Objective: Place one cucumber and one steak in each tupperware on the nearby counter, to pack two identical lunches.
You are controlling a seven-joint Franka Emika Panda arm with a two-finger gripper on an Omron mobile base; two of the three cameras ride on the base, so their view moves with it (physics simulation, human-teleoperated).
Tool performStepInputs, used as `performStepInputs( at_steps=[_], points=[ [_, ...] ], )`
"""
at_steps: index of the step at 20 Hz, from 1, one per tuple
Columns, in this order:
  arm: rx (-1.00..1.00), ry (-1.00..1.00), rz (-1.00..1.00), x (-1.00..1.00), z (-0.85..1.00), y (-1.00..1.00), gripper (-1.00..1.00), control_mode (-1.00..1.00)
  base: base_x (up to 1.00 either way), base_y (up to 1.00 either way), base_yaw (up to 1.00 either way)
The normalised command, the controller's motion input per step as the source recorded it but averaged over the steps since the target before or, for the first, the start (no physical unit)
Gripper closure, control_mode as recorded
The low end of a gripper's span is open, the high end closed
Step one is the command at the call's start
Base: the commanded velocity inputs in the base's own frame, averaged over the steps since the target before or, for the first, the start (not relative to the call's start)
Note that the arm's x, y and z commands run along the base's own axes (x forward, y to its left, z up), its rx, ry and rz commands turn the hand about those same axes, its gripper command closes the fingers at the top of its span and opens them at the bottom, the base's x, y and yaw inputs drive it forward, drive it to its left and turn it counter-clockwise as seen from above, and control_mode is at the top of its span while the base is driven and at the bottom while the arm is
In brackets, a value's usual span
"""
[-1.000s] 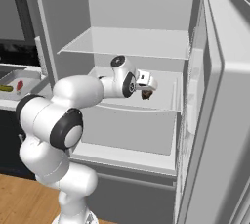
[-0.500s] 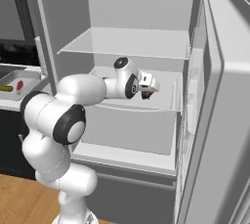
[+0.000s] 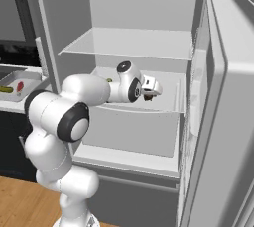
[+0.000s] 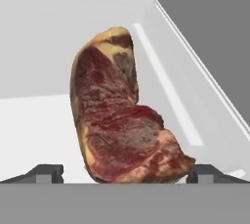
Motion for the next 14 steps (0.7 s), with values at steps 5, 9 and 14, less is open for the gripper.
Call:
performStepInputs(
  at_steps=[5, 9, 14],
  points=[
    [0.00, 0.00, 0.00, 0.11, -0.10, -0.02, -1.00, -1.00, 0.00, 0.00, 0.00],
    [0.00, 0.00, 0.00, 0.12, -0.11, -0.04, -1.00, -1.00, 0.00, 0.00, 0.00],
    [0.00, 0.00, 0.01, 0.08, -0.09, -0.08, 1.00, -1.00, 0.00, 0.00, 0.00]
  ],
)
